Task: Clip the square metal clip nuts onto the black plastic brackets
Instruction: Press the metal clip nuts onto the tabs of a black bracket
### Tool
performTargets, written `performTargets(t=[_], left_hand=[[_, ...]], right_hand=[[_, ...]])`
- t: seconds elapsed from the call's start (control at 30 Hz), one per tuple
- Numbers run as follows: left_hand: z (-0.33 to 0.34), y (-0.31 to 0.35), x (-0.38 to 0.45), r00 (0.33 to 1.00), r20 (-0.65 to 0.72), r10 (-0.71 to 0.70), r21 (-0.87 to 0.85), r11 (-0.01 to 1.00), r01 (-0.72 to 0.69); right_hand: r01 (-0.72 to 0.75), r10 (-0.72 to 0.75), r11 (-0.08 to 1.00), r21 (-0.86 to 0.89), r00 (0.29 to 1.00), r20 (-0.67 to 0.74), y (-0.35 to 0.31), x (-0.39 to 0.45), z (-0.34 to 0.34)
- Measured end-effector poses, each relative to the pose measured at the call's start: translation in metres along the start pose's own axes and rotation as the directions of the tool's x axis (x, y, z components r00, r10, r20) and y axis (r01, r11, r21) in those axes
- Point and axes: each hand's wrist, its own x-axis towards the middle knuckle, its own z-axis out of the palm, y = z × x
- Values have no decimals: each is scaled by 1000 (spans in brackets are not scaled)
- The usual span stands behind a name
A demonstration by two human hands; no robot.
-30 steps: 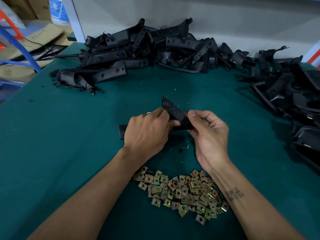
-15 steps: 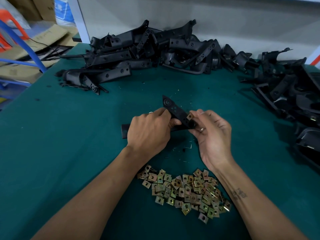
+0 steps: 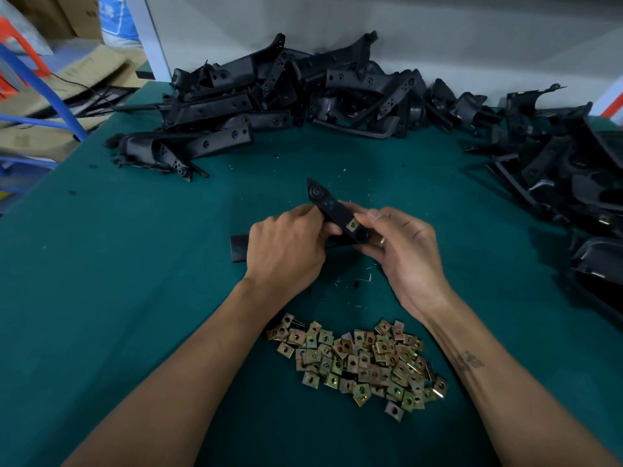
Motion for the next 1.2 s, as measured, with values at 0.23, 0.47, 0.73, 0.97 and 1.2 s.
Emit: performTargets(t=[0.23,0.47,0.73,0.97,1.2], left_hand=[[-1,1,-2,1000,-12,-2,-21,1000,2],[1,1,0,999,33,11,-22,1000,-10],[1,5,-1,996,-17,87,-108,990,-89],[2,4,-1,993,-8,117,-112,987,-117],[2,5,-1,991,0,133,-118,984,-132]], right_hand=[[-55,56,996,-75,998,12,-1,-4,-4],[-121,127,973,-195,992,18,-6,-24,-19],[-4,150,710,-704,978,146,-27,-88,-53],[4,202,620,-785,965,165,-32,-82,-49],[28,224,603,-798,953,203,-36,-85,-57]])
